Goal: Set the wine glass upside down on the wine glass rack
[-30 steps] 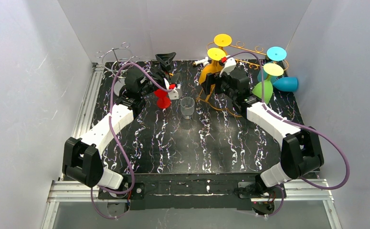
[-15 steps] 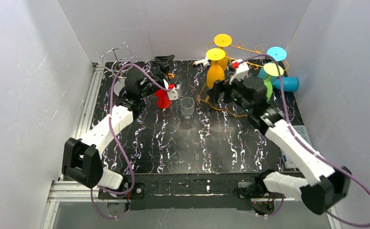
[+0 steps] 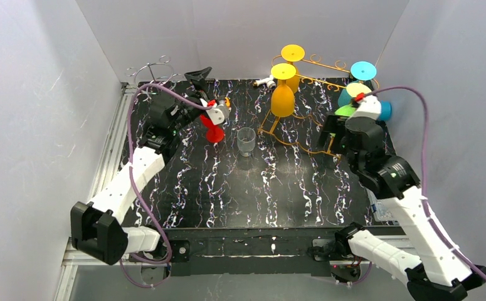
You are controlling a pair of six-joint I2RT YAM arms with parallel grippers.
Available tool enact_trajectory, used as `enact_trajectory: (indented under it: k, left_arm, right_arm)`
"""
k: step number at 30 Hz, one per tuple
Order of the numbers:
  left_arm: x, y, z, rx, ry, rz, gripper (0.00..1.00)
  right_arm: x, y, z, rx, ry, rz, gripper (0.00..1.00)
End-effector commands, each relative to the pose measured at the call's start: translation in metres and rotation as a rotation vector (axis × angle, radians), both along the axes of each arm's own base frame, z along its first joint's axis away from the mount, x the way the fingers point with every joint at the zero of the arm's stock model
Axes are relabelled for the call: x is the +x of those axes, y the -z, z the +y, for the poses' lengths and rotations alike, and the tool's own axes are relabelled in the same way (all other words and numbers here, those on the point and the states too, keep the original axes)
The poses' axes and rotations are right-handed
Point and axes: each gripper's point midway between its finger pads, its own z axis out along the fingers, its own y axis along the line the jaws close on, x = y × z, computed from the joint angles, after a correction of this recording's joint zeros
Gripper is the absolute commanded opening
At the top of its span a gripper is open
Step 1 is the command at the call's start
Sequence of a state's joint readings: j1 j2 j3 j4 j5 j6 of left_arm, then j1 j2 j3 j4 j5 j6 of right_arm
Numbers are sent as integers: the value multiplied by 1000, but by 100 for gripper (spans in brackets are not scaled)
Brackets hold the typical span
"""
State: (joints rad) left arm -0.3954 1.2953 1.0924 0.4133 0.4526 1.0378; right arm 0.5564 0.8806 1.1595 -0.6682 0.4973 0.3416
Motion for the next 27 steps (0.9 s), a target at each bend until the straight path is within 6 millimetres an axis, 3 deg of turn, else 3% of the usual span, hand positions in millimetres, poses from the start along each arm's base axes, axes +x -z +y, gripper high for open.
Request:
enact_trajectory:
  k: [1, 8, 13, 15, 18, 19, 22, 27]
  left_arm:
    - [-22, -20, 14, -37, -19, -13, 99]
    - [-42, -36, 21, -30, -10, -33, 99]
    - [-51, -44, 21, -19, 7, -51, 99]
    - [-55, -44, 22, -14, 9, -52, 99]
    - [-60, -43, 24, 2, 16, -63, 99]
    - [-62, -42, 24, 8, 20, -66, 99]
    - [-66, -40, 23, 20, 29, -73, 99]
    - [-72, -34, 24, 43, 40, -86, 99]
  right_arm:
    - [-25, -36, -64, 47, 333, -70, 98]
    - [-39, -87, -119, 69, 661, -223, 98]
    - [6, -93, -98, -1, 656, -238, 98]
    - [25, -97, -101, 11, 679, -234, 98]
    - [57, -103, -128, 134, 687, -240, 98]
    - [64, -99, -148, 162, 733, -225, 98]
    - [86, -93, -180, 354, 706, -200, 98]
    - [99, -124, -186, 421, 672, -292, 98]
